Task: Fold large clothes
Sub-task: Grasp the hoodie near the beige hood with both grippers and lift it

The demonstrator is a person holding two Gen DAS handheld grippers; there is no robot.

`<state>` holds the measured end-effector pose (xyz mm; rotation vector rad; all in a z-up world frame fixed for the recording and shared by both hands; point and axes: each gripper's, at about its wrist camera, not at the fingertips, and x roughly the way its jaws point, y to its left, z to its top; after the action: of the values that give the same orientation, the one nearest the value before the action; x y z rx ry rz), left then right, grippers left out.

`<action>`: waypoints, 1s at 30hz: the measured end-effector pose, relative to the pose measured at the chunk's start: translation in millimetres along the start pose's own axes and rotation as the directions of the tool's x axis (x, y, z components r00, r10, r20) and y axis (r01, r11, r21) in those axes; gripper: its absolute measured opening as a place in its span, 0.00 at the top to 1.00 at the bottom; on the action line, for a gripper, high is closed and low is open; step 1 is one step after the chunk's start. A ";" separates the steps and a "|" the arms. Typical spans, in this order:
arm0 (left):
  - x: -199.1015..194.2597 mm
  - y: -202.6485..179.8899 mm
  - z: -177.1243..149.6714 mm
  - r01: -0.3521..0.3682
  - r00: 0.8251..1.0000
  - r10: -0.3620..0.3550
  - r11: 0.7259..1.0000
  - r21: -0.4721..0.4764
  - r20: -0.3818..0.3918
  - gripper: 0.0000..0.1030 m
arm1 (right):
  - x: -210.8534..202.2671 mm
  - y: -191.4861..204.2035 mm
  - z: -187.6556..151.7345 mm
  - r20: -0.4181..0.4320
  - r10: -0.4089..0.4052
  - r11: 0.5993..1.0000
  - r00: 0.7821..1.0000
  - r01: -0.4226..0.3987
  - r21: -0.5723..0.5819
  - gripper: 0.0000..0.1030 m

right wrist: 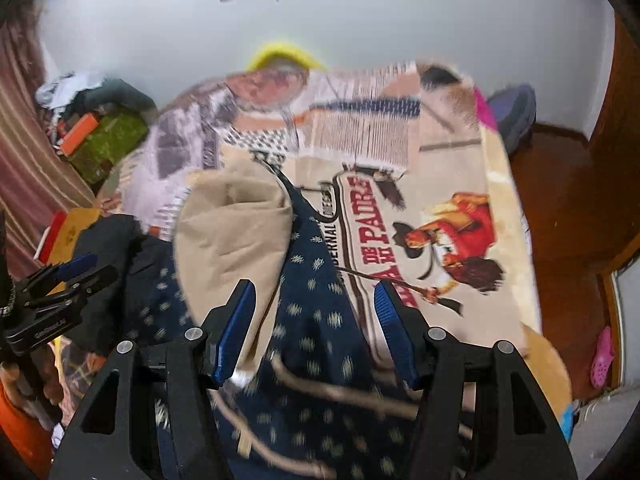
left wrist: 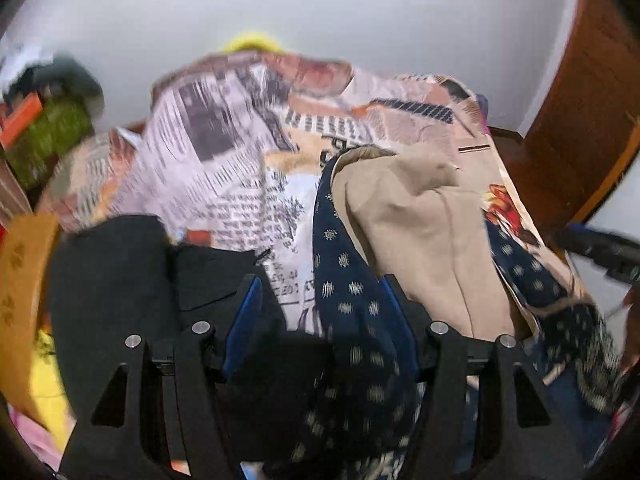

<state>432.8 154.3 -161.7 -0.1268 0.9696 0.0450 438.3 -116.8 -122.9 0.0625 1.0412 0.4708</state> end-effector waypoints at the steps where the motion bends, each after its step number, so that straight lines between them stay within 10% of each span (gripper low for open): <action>1: 11.1 2.9 2.9 0.012 1.000 -0.013 1.000 -0.022 -0.022 0.42 | 12.8 -1.9 4.0 -0.022 -0.001 1.000 1.000 0.002 0.015 0.44; 12: 101.5 22.5 18.2 0.151 0.968 -0.191 0.961 -0.233 -0.162 0.42 | 99.0 -9.9 25.2 -0.181 0.069 0.985 0.981 -0.039 0.166 0.44; 14: 102.7 20.9 16.1 0.169 0.966 -0.209 0.957 -0.237 -0.155 0.48 | 102.0 -8.0 25.1 -0.181 0.094 0.981 0.979 -0.060 0.184 0.50; 16: 100.0 18.9 14.5 0.205 0.958 -0.246 0.947 -0.247 -0.147 0.75 | 102.6 -5.8 24.2 -0.179 0.122 0.978 0.976 -0.088 0.188 0.63; 19: 85.3 13.0 15.5 0.169 0.971 -0.200 0.962 -0.214 -0.133 0.91 | 94.2 -4.3 22.3 -0.173 0.120 0.978 0.978 -0.087 0.189 0.94; 30: -60.5 -25.4 4.2 0.244 0.969 -0.244 0.970 0.006 0.028 0.92 | -40.2 -2.1 6.8 0.008 0.066 0.997 0.998 -0.066 0.041 0.94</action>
<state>404.4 130.7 -107.2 -0.2420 0.9195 -0.1807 428.1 -133.7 -87.2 0.1351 1.0444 0.5090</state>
